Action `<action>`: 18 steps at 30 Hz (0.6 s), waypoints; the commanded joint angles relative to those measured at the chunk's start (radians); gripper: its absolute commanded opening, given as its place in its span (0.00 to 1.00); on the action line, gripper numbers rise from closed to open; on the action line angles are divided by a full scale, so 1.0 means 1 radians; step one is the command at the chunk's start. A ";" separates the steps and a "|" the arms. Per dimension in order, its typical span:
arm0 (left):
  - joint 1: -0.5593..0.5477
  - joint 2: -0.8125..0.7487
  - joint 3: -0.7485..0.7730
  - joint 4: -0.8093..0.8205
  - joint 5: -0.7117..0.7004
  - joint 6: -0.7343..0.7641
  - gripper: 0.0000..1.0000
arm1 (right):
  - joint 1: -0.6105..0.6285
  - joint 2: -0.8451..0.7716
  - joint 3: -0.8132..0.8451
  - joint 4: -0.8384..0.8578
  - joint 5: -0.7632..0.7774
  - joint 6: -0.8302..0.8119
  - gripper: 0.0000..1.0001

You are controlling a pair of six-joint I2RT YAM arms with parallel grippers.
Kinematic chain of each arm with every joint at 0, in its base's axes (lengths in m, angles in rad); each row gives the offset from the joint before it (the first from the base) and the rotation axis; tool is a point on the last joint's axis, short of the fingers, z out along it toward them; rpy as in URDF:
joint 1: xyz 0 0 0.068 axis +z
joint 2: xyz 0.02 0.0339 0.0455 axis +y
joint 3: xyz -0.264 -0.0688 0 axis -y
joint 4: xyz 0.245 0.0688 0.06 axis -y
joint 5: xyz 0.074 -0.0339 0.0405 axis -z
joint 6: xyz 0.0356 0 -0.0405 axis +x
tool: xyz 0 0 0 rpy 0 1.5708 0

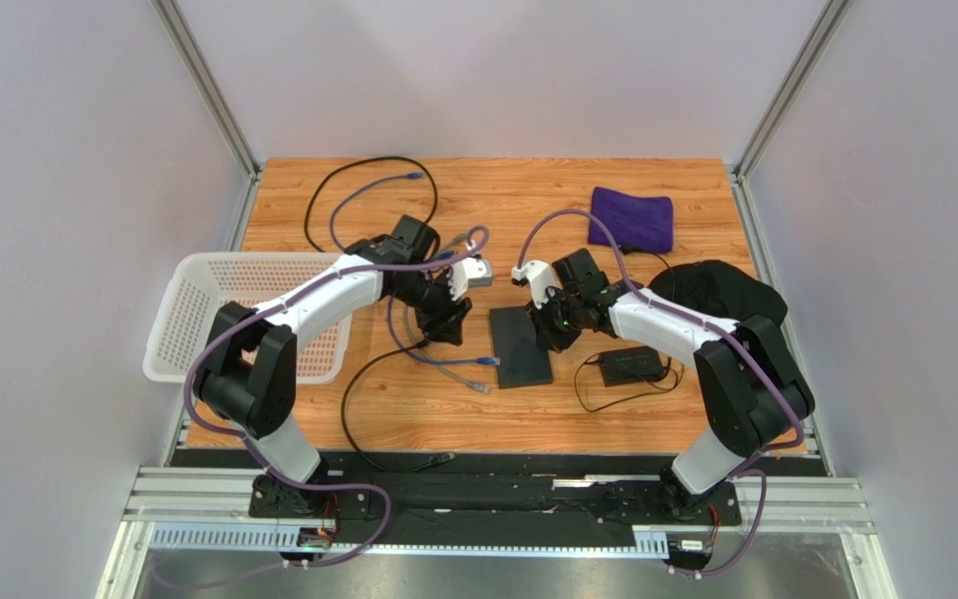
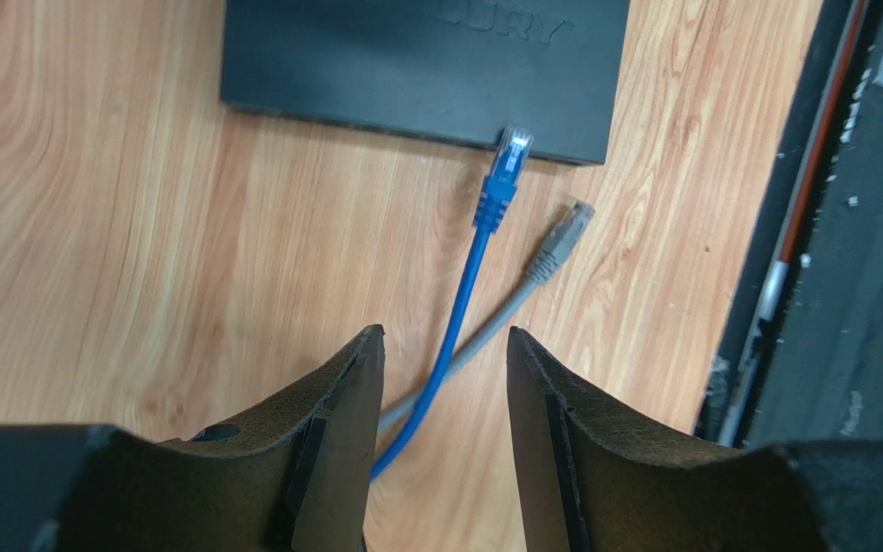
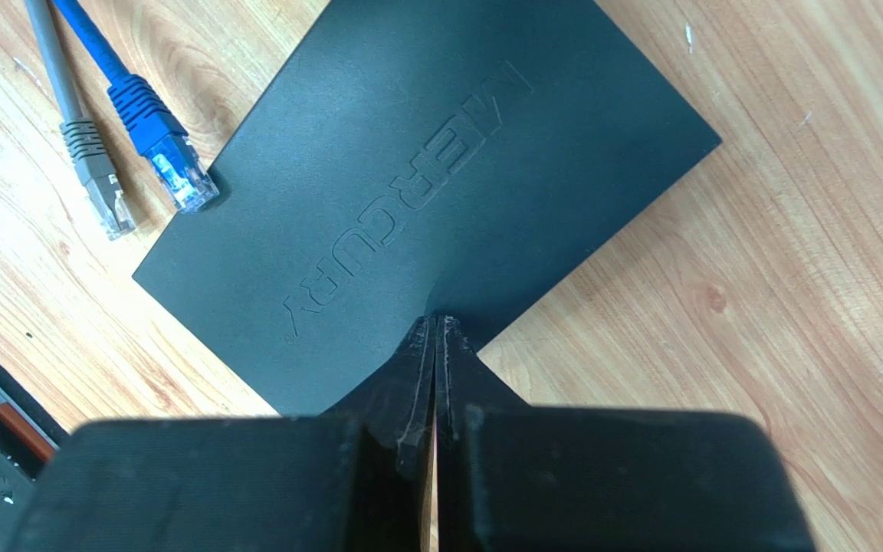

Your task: Pull the plug from the switch port

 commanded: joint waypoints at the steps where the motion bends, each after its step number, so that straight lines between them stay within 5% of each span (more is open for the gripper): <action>1: -0.069 -0.007 -0.046 0.153 -0.063 0.074 0.52 | -0.007 0.015 -0.013 -0.050 0.028 0.002 0.00; 6: -0.140 0.050 -0.041 0.178 -0.182 0.044 0.52 | -0.008 0.005 -0.024 -0.047 0.027 0.001 0.00; 18: -0.227 0.128 0.000 0.075 -0.202 0.094 0.52 | -0.016 -0.006 -0.039 -0.044 0.016 0.012 0.00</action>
